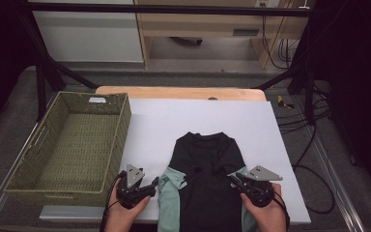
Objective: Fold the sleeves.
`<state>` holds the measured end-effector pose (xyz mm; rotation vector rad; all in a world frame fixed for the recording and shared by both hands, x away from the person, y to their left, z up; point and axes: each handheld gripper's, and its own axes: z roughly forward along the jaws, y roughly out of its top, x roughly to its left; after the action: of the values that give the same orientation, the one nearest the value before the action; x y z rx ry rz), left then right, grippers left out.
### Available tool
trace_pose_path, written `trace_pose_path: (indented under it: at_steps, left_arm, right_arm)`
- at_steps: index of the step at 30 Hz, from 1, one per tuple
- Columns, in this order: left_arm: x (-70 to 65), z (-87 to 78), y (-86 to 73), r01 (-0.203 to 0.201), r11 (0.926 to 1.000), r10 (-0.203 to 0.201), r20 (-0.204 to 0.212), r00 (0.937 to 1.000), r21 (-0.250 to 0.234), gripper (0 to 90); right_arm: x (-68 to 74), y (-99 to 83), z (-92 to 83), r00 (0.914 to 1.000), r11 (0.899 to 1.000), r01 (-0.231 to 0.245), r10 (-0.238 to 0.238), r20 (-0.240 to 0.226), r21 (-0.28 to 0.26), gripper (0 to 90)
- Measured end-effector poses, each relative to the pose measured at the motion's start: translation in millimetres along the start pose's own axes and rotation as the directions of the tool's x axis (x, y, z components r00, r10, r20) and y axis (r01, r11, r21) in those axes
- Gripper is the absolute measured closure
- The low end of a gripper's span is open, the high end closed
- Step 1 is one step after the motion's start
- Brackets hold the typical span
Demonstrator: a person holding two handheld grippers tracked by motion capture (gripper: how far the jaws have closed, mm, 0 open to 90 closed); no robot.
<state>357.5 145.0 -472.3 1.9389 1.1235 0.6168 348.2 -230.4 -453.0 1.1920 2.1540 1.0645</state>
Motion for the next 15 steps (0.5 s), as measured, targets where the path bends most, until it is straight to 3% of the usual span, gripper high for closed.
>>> trace_pose_path:
  at_steps: [15]
  left_arm:
    - [1.0,-0.4,0.2,0.005,1.0000,-0.005,-0.001,1.0000,0.001,33.5]
  right_arm:
    - [10.5,-3.6,0.9,0.9983,0.999,0.052,-0.052,-0.027,0.005,74.1]
